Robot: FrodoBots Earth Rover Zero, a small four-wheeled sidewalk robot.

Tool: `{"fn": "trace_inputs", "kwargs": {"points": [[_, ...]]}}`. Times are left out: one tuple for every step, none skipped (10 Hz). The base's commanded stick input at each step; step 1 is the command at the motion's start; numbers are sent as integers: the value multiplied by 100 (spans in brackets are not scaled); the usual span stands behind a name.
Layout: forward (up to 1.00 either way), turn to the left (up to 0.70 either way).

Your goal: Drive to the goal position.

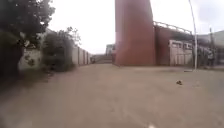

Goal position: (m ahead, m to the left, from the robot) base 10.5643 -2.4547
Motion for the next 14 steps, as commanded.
{"fn": "trace_inputs", "kwargs": {"points": [[100,0],[100,0],[100,0],[100,0],[100,0],[100,0],[100,0],[100,0],[100,0],[100,0],[100,0],[100,0],[100,0],[100,0]]}}
